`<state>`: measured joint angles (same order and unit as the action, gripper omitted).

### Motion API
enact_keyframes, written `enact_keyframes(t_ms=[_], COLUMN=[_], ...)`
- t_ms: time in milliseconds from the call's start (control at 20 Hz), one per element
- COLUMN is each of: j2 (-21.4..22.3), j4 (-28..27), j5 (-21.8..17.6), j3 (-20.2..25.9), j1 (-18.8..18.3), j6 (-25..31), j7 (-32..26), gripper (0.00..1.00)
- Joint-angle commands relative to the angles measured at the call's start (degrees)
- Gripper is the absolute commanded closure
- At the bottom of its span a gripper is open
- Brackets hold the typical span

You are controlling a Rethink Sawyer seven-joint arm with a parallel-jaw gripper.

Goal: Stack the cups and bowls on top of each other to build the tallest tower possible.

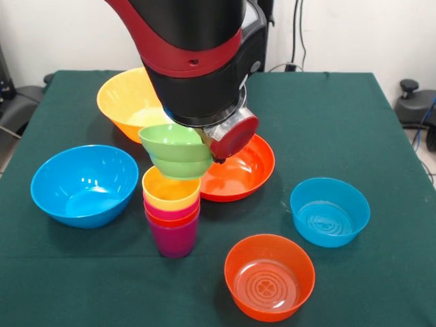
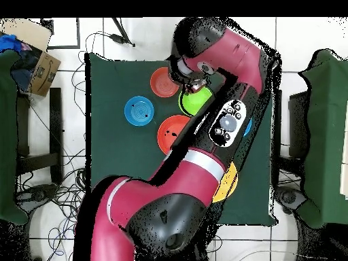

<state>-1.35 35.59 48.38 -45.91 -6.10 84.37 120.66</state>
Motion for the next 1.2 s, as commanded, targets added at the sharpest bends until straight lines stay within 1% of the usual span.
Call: enact_keyframes(t_ms=[50,200,250,350,500,600,750,1200], j2=[-1.61,-0.05,-2.15,-2.30,-1.95,-1.52,-1.53,-3.08], j4=[-10.06,-7.86,-11.09,-10.93,-10.41,-9.38,-9.36,-11.47], j5=[-9.57,-10.53,-9.68,-10.46,-11.13,-11.53,-11.79,-11.71], j3=[1.26,2.28,1.95,2.92,4.17,5.15,5.90,6.90], j1=[-2.40,-1.32,-2.57,-2.54,-2.38,-1.92,-1.87,-2.54], j6=[20.85,20.61,20.73,19.17,18.43,16.29,14.54,7.71], j7=[-6.01,-6.17,-5.35,-5.51,-5.34,-5.22,-5.38,-6.03], gripper=[1.00,1.00,1.00,1.00,1.00,1.00,1.00,1.00])
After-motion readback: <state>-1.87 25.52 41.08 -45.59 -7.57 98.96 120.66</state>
